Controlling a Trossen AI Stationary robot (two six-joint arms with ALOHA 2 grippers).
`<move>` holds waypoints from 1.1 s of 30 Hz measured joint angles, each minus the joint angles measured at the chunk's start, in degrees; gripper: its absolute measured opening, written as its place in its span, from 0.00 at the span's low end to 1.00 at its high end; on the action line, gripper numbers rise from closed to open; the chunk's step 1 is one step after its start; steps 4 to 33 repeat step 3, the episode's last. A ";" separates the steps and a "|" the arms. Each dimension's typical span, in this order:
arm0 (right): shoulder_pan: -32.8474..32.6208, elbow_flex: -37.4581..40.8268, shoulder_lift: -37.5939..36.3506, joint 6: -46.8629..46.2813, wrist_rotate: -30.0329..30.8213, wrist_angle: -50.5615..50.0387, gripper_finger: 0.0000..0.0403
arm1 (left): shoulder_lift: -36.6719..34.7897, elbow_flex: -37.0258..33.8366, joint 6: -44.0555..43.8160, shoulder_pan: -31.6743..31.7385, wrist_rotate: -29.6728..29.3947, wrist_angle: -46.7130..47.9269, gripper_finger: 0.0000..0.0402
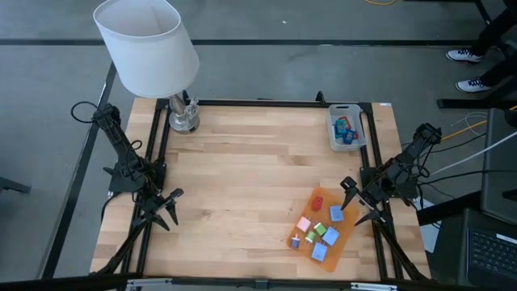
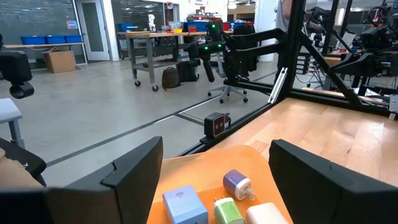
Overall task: Pick & Place Office items
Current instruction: Return to Home Position
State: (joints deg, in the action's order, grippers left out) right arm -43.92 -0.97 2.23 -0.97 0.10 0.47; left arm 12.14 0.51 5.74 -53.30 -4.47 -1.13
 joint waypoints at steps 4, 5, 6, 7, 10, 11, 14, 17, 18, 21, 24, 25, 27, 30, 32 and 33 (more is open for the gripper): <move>-0.02 0.00 0.01 0.00 0.01 0.00 0.72 | 0.02 -0.02 0.00 0.00 0.00 0.00 0.35; -0.02 0.00 0.01 0.00 0.01 0.00 0.72 | 0.02 -0.02 0.00 0.00 0.00 0.00 0.35; -0.02 0.00 0.01 0.00 0.01 0.00 0.72 | 0.02 -0.02 0.00 0.00 0.00 0.00 0.35; -0.02 0.00 0.01 0.00 0.01 0.00 0.72 | 0.02 -0.02 0.00 0.00 0.00 0.00 0.35; -0.02 0.00 0.01 0.00 0.01 0.00 0.72 | 0.02 -0.02 0.00 0.00 0.00 0.00 0.35; -0.02 0.00 0.01 0.00 0.01 0.00 0.72 | 0.02 -0.02 0.00 0.00 0.00 0.00 0.35; -0.02 0.00 0.01 0.00 0.01 0.00 0.72 | 0.02 -0.02 0.00 0.00 0.00 0.00 0.35; -0.02 0.00 0.01 0.00 0.01 0.00 0.72 | 0.02 -0.02 0.00 0.00 0.00 0.00 0.35; -0.02 0.00 0.01 0.00 0.01 0.00 0.72 | 0.02 -0.02 0.00 0.00 0.00 0.00 0.35; -0.02 0.00 0.01 0.00 0.01 0.00 0.72 | 0.02 -0.02 0.00 0.00 0.00 0.00 0.35; -0.02 0.00 0.01 0.00 0.01 0.00 0.72 | 0.02 -0.02 0.00 0.00 0.00 0.00 0.35; -0.02 0.00 0.01 0.00 0.01 0.00 0.72 | 0.02 -0.02 0.00 0.00 0.00 0.00 0.35; -0.02 0.00 0.01 0.00 0.01 0.00 0.72 | 0.02 -0.02 0.00 0.00 0.00 0.00 0.35; -0.02 0.00 0.01 0.00 0.01 0.00 0.72 | 0.02 -0.02 0.00 0.00 0.00 0.00 0.35; -0.02 0.00 0.01 0.00 0.01 0.00 0.72 | 0.02 -0.02 0.00 0.00 0.00 0.00 0.35; -0.02 0.00 0.01 0.00 0.01 0.00 0.72 | 0.02 -0.02 0.00 0.00 0.00 0.00 0.35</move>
